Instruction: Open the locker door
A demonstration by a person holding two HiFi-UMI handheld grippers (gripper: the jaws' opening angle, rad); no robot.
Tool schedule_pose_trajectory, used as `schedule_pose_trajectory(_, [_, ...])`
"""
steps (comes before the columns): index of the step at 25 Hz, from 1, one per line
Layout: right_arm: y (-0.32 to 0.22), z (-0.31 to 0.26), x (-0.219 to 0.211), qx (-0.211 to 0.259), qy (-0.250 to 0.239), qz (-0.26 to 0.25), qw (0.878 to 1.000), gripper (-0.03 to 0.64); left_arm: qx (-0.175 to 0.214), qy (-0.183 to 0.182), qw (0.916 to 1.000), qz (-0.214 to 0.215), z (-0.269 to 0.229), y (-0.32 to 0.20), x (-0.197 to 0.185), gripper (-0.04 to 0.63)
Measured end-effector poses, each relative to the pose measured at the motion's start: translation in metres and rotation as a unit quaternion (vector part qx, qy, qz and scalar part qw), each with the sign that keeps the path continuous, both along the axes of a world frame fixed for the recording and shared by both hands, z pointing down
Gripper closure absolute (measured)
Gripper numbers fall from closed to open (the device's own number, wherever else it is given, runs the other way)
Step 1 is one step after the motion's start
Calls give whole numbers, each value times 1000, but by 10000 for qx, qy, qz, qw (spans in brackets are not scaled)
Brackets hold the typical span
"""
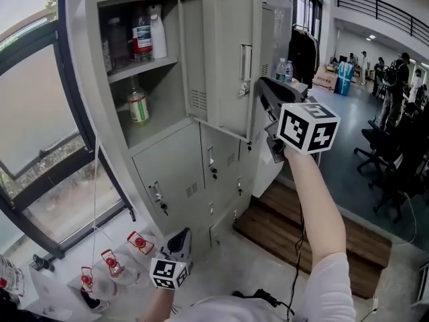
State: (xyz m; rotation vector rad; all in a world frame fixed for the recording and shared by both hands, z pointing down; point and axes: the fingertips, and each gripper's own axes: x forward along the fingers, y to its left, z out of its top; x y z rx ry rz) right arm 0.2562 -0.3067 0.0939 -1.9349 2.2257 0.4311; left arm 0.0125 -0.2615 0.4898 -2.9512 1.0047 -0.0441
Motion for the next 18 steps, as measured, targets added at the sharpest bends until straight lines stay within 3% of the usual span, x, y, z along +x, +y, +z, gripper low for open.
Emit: schedule_pose_trajectory(18, [-22,11,-12,-62,111,-76,9999,603,-110,-118,9998,-120,13,-17,-4,587])
